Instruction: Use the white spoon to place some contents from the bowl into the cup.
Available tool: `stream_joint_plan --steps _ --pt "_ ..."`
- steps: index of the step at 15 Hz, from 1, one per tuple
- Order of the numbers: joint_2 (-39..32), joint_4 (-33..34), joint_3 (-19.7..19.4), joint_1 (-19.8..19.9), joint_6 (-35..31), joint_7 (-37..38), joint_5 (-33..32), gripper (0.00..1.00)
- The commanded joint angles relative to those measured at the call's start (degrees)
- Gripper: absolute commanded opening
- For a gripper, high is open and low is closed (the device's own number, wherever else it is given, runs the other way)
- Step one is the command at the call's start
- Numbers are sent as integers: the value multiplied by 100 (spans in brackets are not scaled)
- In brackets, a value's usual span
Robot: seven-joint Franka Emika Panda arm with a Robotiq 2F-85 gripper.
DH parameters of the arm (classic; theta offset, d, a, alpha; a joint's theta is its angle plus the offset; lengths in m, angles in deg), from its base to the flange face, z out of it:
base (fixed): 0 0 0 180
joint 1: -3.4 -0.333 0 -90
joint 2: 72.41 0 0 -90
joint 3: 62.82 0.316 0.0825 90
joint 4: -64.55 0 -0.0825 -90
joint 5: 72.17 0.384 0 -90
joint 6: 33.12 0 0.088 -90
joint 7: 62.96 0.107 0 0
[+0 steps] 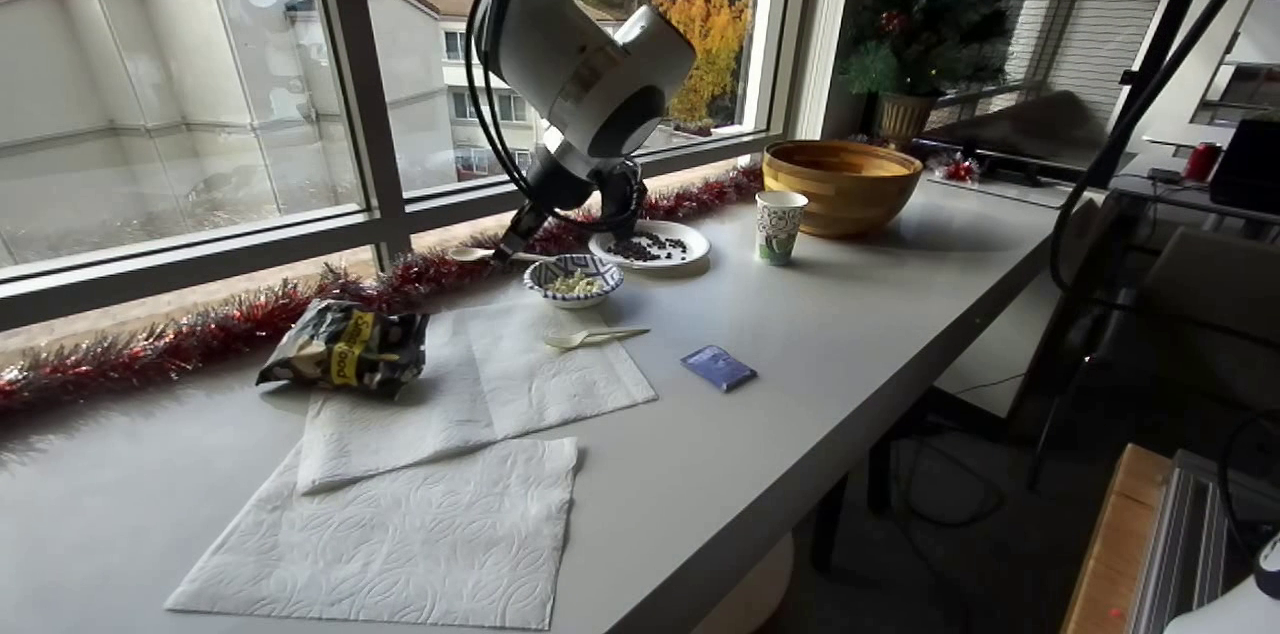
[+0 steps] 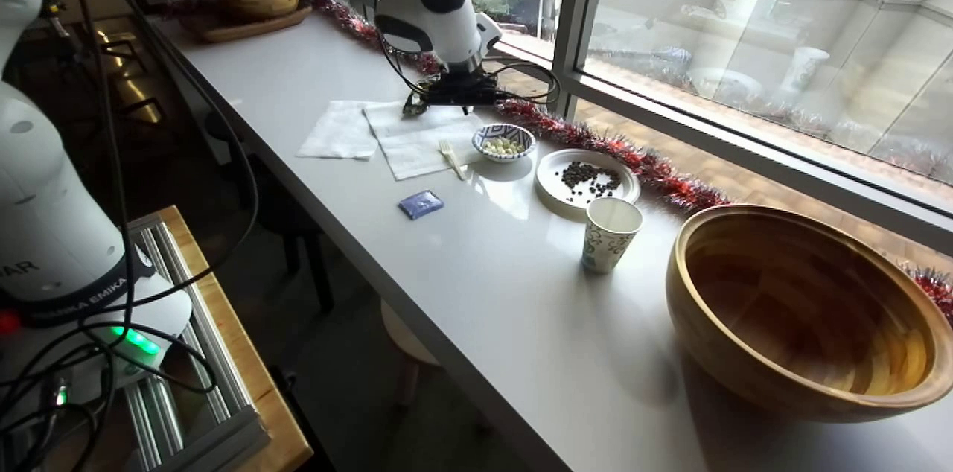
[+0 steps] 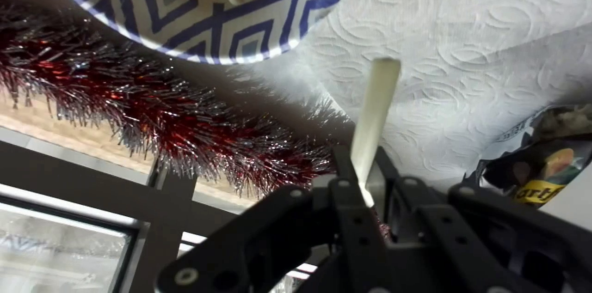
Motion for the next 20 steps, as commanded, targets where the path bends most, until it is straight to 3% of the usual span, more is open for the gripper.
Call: stream_joint_plan --steps 1,5,8,9,10,13,14,20 --pt "348 -609 -668 -480 -253 1143 -1411 3" --pt "378 -1022 -1755 -1098 79 2093 -2829 3" --pt "363 -1092 -2209 -1347 180 2196 -3257 3" --pt "176 -881 -1952 -1132 59 2008 -2915 3" --pt "549 -1027 -1029 -268 -353 2705 -4078 14" --pt "529 -1026 -1005 -263 -353 2705 -4077 14" --pt "401 -1019 -1226 -441 -217 2782 -4076 3" --pt "9 -624 -1089 72 49 4211 -6630 3"
